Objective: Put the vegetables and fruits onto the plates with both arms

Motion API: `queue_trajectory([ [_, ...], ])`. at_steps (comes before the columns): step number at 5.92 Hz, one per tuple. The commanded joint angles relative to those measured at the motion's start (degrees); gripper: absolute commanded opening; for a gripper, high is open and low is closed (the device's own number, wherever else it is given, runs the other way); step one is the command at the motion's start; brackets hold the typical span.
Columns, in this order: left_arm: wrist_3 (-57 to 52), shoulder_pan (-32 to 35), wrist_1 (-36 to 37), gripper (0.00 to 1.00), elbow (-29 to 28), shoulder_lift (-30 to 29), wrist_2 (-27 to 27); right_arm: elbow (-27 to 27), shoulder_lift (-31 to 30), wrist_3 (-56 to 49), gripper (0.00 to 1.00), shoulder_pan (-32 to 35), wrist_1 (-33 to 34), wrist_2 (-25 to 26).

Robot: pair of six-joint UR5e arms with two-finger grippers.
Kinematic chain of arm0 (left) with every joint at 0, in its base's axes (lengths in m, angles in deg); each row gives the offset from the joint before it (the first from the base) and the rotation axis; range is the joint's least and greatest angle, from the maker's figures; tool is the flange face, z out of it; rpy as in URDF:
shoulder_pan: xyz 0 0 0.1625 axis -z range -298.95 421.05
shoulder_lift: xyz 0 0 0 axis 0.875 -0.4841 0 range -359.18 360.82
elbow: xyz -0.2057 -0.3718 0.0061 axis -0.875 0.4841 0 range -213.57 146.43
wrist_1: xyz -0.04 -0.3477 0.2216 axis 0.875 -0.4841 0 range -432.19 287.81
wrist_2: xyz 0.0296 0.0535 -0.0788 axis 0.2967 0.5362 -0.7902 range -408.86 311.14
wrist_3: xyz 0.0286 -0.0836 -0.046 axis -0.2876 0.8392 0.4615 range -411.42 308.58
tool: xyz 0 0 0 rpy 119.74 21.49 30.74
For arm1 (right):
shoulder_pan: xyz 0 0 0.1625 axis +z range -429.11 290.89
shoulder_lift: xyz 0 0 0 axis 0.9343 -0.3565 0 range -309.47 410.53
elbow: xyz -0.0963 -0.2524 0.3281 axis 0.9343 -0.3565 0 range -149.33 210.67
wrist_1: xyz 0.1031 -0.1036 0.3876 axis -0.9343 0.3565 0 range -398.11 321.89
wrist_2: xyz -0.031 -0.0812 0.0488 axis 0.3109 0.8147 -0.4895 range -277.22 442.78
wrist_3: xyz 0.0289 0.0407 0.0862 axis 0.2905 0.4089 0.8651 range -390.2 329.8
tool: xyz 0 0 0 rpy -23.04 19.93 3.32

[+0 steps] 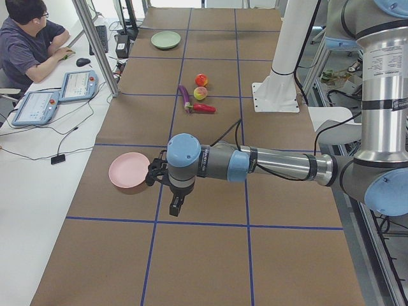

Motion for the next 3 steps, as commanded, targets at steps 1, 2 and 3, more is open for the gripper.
queue_trajectory([
  [1,2.93,-0.5,0.06,1.0,-4.4,-7.33,-1.16,0.13,4.11,0.9,1.0,-2.22,-0.29,-0.69],
  [2,4.09,-0.5,-0.64,1.0,-4.61,-7.53,-3.52,0.3,5.61,1.08,1.0,-3.71,-0.98,-0.7],
  [3,4.28,-0.5,-3.95,1.0,-4.87,-7.01,-3.81,0.31,7.71,3.26,1.0,-5.81,-1.51,-0.7],
])
